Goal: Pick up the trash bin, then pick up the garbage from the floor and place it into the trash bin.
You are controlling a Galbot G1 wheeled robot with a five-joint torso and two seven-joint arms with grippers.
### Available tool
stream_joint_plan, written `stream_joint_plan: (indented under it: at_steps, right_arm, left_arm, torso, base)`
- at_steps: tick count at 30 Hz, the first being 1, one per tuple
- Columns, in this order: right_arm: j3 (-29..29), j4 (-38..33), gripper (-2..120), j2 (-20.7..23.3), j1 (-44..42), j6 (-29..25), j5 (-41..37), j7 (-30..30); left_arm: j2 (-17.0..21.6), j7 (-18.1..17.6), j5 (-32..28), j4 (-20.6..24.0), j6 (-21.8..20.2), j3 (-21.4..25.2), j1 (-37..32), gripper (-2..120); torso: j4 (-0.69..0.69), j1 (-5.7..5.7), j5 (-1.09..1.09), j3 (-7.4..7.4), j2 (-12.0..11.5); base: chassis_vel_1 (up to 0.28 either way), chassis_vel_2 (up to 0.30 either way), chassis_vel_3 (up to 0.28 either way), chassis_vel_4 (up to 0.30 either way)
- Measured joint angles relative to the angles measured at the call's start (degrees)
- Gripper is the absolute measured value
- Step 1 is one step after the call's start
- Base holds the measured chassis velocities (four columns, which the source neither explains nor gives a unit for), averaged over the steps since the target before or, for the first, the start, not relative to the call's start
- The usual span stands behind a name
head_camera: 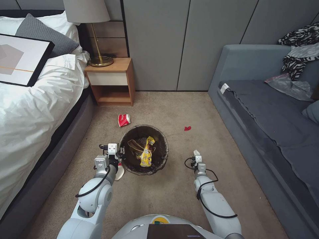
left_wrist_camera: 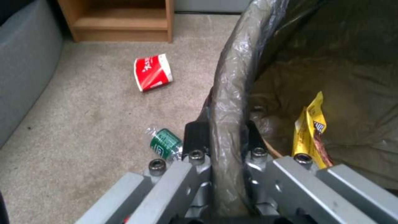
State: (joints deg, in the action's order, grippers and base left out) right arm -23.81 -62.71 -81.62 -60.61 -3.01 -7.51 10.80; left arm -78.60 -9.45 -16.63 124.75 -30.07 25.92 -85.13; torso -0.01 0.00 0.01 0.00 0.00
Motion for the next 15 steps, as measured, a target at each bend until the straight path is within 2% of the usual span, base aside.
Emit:
stream_joint_plan:
  at_steps: [3, 4, 6, 8, 9, 12, 13, 15]
  right_arm:
    - [0.98, -9.88, 0, 0.4, -3.15, -5.85, 0.23, -1.57]
    - [0.98, -9.88, 0, 0.4, -3.15, -5.85, 0.23, -1.57]
    - [1.51, -15.49, 0, 0.62, -5.13, -8.23, 0.54, -3.05]
    - [2.27, -23.99, 0, 0.81, -7.61, -12.06, 1.59, -6.95]
    - [2.27, -23.99, 0, 0.81, -7.61, -12.06, 1.59, -6.95]
    - [3.42, -31.94, 0, 1.13, -9.48, -16.37, 1.79, -12.87]
    - [3.42, -31.94, 0, 1.13, -9.48, -16.37, 1.79, -12.87]
    - [4.54, -37.17, 0, 1.44, -10.61, -19.8, 0.89, -18.93]
  left_arm:
    - [-0.01, 0.01, 0.11, -0.21, 0.01, -0.11, -0.09, 3]
    - [-0.01, 0.01, 0.11, -0.21, 0.01, -0.11, -0.09, 3]
    - [-0.06, 0.02, 0.19, -0.24, 0.03, -0.27, -0.09, 3]
    - [-0.1, 0.03, 0.22, -0.28, 0.03, -0.58, -0.05, 3]
    - [-0.1, 0.03, 0.22, -0.28, 0.03, -0.58, -0.05, 3]
    - [-0.11, 0.03, 0.3, -0.29, 0.04, -0.91, -0.06, 3]
    - [-0.11, 0.03, 0.3, -0.29, 0.04, -0.91, -0.06, 3]
    - [-0.12, 0.04, 0.5, -0.34, 0.04, -1.21, -0.1, 3]
  torso:
    - [0.0, 0.0, -0.01, 0.0, 0.0]
    - [0.0, 0.0, -0.01, 0.0, 0.0]
    - [0.01, 0.0, 0.0, 0.0, 0.0]
    - [0.0, 0.0, -0.01, 0.0, 0.0]
    - [0.0, 0.0, -0.01, 0.0, 0.0]
    - [0.01, 0.0, -0.01, 0.0, 0.0]
    - [0.01, 0.0, -0.01, 0.0, 0.0]
    - [0.01, 0.0, -0.02, -0.01, 0.0]
  base:
    - [0.0, 0.0, 0.0, 0.0]
    - [0.0, 0.0, 0.0, 0.0]
    - [0.0, 0.0, 0.0, 0.0]
    - [0.0, 0.0, 0.0, 0.0]
    - [0.0, 0.0, 0.0, 0.0]
    - [0.0, 0.0, 0.0, 0.0]
    - [0.0, 0.0, 0.0, 0.0]
    - [0.0, 0.0, 0.0, 0.0]
